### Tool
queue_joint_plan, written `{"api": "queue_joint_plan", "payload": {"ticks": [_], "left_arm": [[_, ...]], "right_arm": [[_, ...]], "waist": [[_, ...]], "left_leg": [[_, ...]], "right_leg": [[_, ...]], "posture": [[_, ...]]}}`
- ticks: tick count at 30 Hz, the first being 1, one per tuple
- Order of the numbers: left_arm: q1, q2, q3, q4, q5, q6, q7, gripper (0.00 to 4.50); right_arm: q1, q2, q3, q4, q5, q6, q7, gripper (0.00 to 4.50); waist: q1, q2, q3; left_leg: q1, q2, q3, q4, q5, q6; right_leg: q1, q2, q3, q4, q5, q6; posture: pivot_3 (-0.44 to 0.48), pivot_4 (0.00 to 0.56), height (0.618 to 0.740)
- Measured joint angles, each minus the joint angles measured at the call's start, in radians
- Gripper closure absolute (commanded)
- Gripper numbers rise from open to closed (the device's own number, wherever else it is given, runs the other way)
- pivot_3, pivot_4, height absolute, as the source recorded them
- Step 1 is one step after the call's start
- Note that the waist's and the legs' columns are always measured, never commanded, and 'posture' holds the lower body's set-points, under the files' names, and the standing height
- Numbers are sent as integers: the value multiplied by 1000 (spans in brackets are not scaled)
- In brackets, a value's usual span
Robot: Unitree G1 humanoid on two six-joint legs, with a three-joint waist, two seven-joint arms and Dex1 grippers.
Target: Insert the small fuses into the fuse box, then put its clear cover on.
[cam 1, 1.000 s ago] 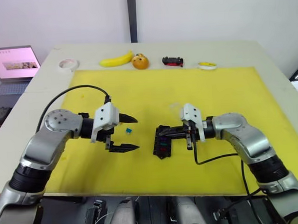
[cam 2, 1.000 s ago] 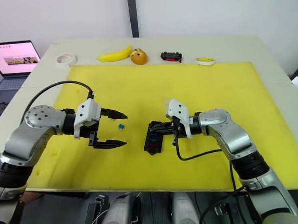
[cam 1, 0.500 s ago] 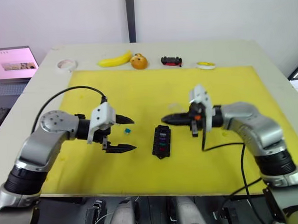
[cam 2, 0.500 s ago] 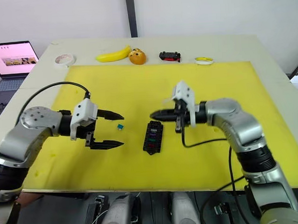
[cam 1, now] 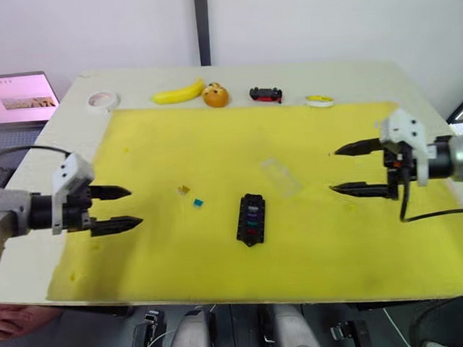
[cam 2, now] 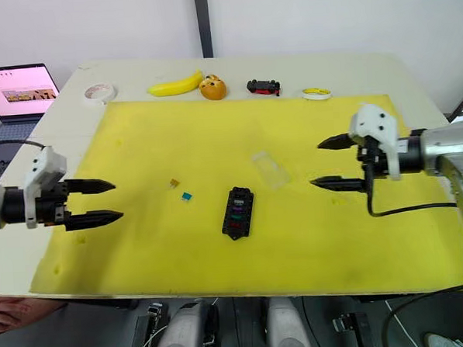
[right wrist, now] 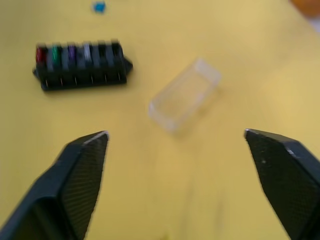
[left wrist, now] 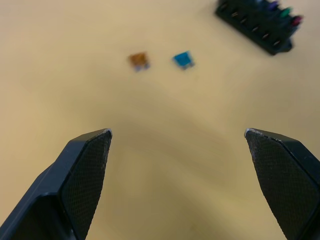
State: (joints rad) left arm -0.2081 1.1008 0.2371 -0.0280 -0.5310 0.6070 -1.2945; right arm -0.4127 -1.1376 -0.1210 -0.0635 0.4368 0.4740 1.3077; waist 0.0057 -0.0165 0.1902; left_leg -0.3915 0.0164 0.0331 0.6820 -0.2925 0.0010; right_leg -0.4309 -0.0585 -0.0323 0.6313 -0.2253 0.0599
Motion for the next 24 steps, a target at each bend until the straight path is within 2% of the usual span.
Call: {"api": "queue_joint_plan", "payload": {"ticks": [6,9,12,15,19,22,24], "left_arm": [[6,-2,33,34,3,-23,11,0],[-34,-69,39,14,-49,22,49,0],[-84,-149,50,-43,-161,160,122,0],[-158,-232,69,-82,-329,391,256,0],[-263,-291,111,-63,-440,620,453,0],[-322,-330,139,-1,-483,768,566,838],[-364,-368,162,74,-498,863,628,1873]], "right_arm": [[21,-13,-19,45,-13,-41,11,103],[-26,45,-10,12,20,2,-16,103],[-90,113,22,-65,60,54,-48,103],[-191,213,87,-154,86,113,-107,103],[-262,328,150,-239,117,167,-178,103],[-266,381,197,-299,118,175,-215,0],[-266,398,218,-311,114,174,-232,0]], "waist": [[1,0,0],[2,0,0],[1,0,0],[-2,0,0],[-1,0,0],[2,0,0],[6,-1,0]], "left_leg": [[0,0,2,0,0,0],[0,0,2,0,0,0],[0,0,1,1,0,0],[0,0,0,1,0,0],[-1,-1,-2,1,0,0],[-1,-2,-2,1,0,0],[-1,-3,-2,1,0,0]], "right_leg": [[-1,-2,0,0,0,-1],[-1,-2,0,1,1,2],[-1,-2,1,1,1,2],[-1,-2,1,3,2,3],[0,-2,1,3,2,3],[0,-2,1,3,2,3],[0,-3,0,3,2,3]], "posture": [[0,150,737],[0,150,737],[0,150,737],[0,150,737],[0,150,737],[0,150,737],[0,150,737]]}}
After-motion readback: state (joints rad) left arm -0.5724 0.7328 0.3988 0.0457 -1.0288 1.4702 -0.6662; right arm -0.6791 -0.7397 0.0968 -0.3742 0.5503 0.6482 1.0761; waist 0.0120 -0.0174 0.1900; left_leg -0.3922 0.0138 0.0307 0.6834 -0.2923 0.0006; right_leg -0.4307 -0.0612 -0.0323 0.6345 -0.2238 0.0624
